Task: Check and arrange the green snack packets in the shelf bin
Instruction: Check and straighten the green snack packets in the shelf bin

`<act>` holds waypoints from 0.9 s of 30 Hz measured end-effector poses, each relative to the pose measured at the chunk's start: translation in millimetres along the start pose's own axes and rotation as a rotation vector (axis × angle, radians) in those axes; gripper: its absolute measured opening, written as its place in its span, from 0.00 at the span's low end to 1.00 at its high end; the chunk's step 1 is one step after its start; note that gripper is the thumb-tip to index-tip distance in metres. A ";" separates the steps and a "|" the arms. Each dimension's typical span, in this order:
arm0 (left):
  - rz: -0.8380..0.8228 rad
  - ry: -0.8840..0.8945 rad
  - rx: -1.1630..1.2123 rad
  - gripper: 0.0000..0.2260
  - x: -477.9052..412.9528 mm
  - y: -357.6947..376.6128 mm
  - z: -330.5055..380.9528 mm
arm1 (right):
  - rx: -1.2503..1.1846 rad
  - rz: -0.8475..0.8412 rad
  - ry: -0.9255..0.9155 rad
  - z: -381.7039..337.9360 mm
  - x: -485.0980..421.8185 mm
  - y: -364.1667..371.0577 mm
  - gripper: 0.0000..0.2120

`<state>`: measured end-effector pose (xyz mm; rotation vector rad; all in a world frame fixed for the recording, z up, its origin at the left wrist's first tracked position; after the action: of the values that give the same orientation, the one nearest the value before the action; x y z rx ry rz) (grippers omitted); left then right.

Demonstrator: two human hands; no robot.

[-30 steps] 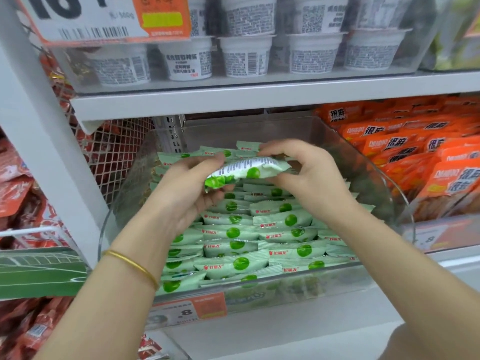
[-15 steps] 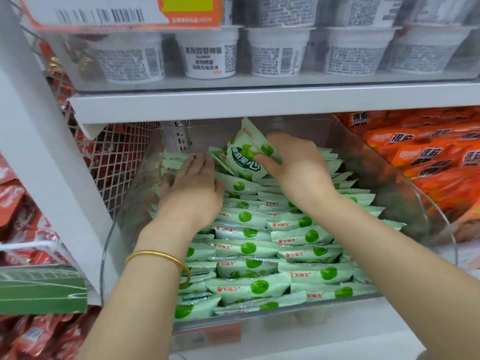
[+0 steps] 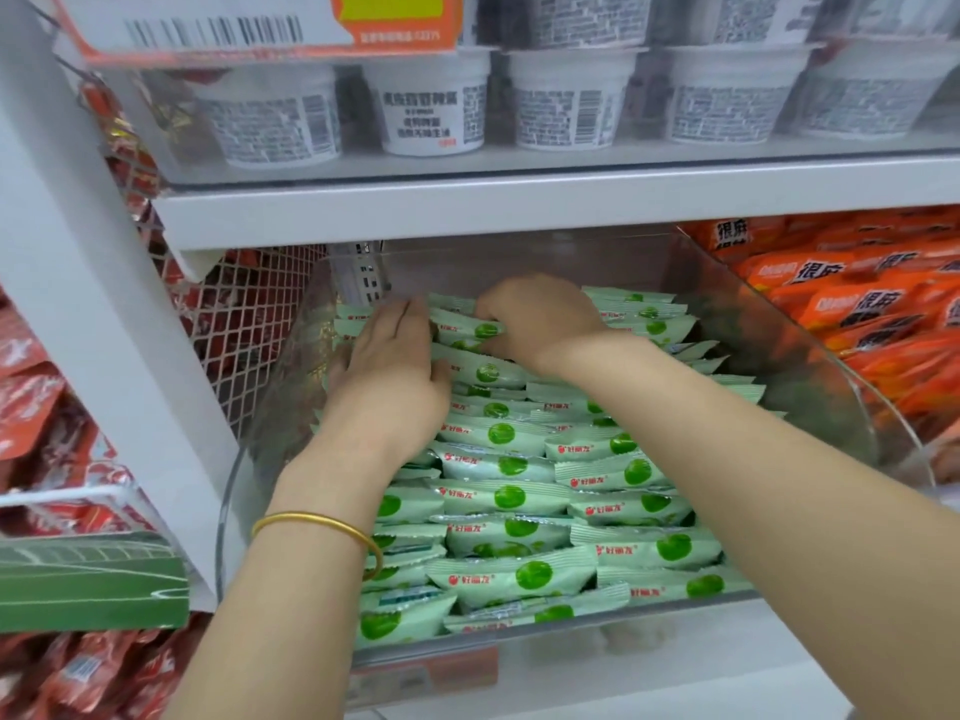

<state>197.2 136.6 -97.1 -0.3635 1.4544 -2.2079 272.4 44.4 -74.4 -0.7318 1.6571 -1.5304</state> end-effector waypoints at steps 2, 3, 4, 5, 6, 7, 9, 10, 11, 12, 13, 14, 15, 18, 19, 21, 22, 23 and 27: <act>0.035 0.063 0.017 0.28 0.5 -2.8 5.2 | -0.038 0.005 0.025 6.5 4.4 -3.8 0.14; 0.032 0.088 0.010 0.28 0.2 -2.6 7.7 | -0.048 0.011 0.032 8.8 6.4 -5.3 0.15; 0.016 0.102 0.001 0.28 -0.1 -0.5 9.6 | -0.041 0.021 0.032 9.8 7.7 -5.5 0.14; -0.003 0.103 -0.007 0.28 -0.6 1.4 10.4 | -0.024 0.030 0.035 10.4 8.1 -3.9 0.12; -0.019 0.096 -0.014 0.27 -1.3 3.7 10.3 | 0.000 0.035 0.045 10.6 8.1 -1.6 0.12; -0.029 0.088 -0.020 0.26 -2.1 5.7 9.9 | 0.020 0.040 0.056 10.1 7.6 1.2 0.15; -0.057 0.074 -0.042 0.25 -3.1 10.2 8.2 | 0.019 0.038 0.064 10.0 4.5 7.2 0.21; -0.077 0.067 -0.048 0.24 -3.3 12.3 6.9 | 0.004 0.024 0.067 9.1 4.1 8.5 0.20; -0.092 0.062 -0.046 0.24 -3.4 13.6 5.5 | -0.011 0.013 0.064 8.0 4.5 8.0 0.18; -0.099 0.059 -0.037 0.23 -3.5 14.2 4.2 | -0.039 0.020 0.070 9.1 6.0 6.7 0.14; -0.097 0.060 -0.029 0.23 -3.4 13.5 3.7 | -0.082 0.049 0.069 10.5 8.4 4.1 0.07; -0.090 0.062 -0.023 0.24 -2.7 12.7 3.5 | -0.145 0.099 0.083 11.1 13.4 -0.6 0.06; -0.079 0.063 -0.013 0.24 -2.0 11.2 3.8 | -0.225 0.160 0.095 11.0 19.5 -5.2 0.08; -0.049 0.068 0.024 0.26 -0.7 8.4 6.7 | -0.234 0.169 0.026 4.3 29.2 -6.4 0.06; -0.050 0.067 0.030 0.27 -0.6 8.4 7.7 | -0.173 0.123 0.004 2.1 29.2 -1.8 0.05; -0.059 0.060 0.034 0.27 -1.1 9.5 8.8 | -0.089 0.044 0.004 1.2 26.5 6.2 0.09; -0.063 0.057 0.036 0.28 -1.5 10.1 8.8 | -0.080 0.017 0.015 1.8 24.8 8.7 0.12; -0.063 0.057 0.041 0.28 -1.7 10.1 8.9 | -0.071 0.007 0.012 1.5 23.4 9.5 0.14; -0.055 0.073 0.087 0.29 -3.0 9.0 9.8 | -0.019 -0.007 -0.006 -1.5 20.9 11.9 0.14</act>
<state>206.5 127.4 -101.3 -0.2995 1.3958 -2.3420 260.6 29.6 -89.2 -0.7520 1.6681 -1.5176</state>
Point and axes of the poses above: each hand's wrist, its own x-axis away from the middle knuckle, its own y-axis out of the palm, z = x × y, the point moved 6 cm from there along -x, towards the middle knuckle, and after that the axes turned 13 degrees about -y, right-handed, at the moved point
